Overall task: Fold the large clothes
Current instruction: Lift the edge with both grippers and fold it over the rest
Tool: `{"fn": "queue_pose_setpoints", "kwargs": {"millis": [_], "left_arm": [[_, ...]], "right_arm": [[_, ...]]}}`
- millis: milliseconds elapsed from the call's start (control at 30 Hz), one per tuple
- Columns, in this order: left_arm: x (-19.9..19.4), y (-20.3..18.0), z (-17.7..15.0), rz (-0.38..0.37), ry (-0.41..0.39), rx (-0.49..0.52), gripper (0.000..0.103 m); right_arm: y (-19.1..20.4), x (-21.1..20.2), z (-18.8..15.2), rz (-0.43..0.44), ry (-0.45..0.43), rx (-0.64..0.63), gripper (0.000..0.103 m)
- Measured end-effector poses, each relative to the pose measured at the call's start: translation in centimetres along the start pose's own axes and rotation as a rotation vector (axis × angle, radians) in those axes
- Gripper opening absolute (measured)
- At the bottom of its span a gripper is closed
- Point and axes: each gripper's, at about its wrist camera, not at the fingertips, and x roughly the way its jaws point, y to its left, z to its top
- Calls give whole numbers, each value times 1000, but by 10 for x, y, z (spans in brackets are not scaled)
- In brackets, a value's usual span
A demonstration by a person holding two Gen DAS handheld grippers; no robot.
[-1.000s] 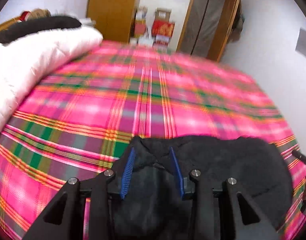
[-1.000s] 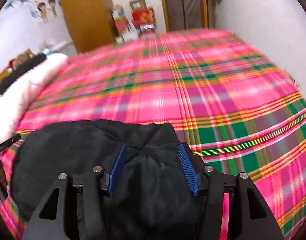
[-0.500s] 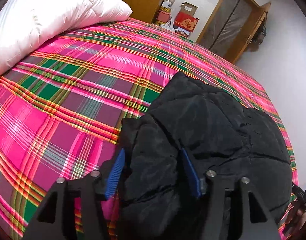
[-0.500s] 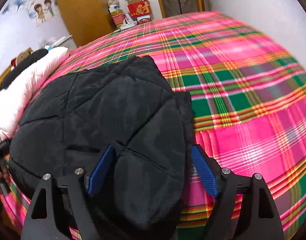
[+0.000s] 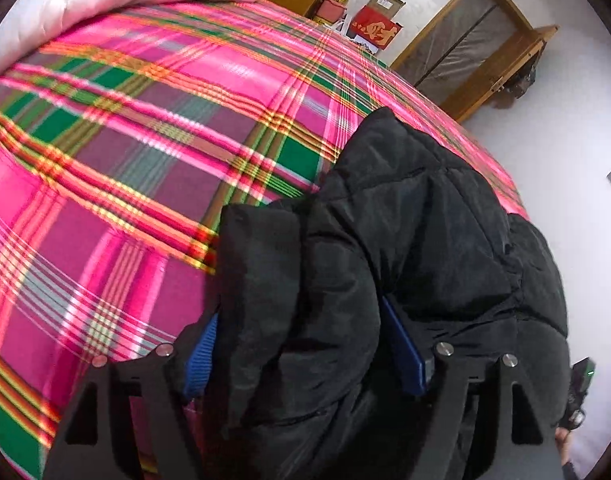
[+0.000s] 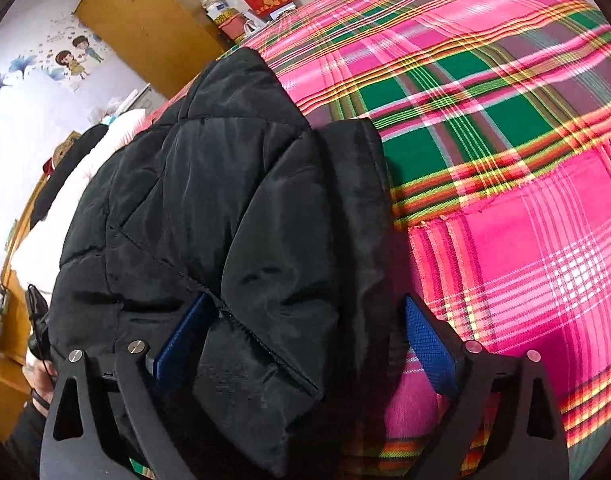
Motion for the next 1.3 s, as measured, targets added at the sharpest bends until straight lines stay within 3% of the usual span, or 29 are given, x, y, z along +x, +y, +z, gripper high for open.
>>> {"fn": "queue_pose_setpoints", "kwargs": {"millis": [67,100,133,200,333,500,600,700,767,867,967,1300], "left_arm": [[0,4,-4,-28,11,-33,78],[0,4,-5,-34,19,-36,78],[0,3,-6,-33,26,-31,78],[0,1,-8,-31,30,-25,78],[8,4,-6,-57,35,-32,78],[13,3,-3,-66,35,-26,79],[14,1,-3,-60,42,-13,79],[13,-4,-2,-62,50,4,68],[8,-11,-2,-49,41,30,51],[-2,-28,0,9,17,96,34],[-19,-40,4,36,-12,120,27],[-86,-65,6,-18,-96,140,25]], "right_arm": [[2,-1,0,25,13,14,88],[3,0,2,59,21,27,74],[7,-2,1,63,24,26,70],[9,1,2,57,24,-20,69],[-10,15,7,156,26,34,73],[-7,23,17,167,43,17,75],[-4,23,19,184,54,21,60],[7,21,22,180,51,2,44],[13,19,23,168,46,-10,38],[20,10,23,138,35,-28,31],[33,-1,26,110,19,-49,26],[51,-52,28,76,-19,-88,22]]}}
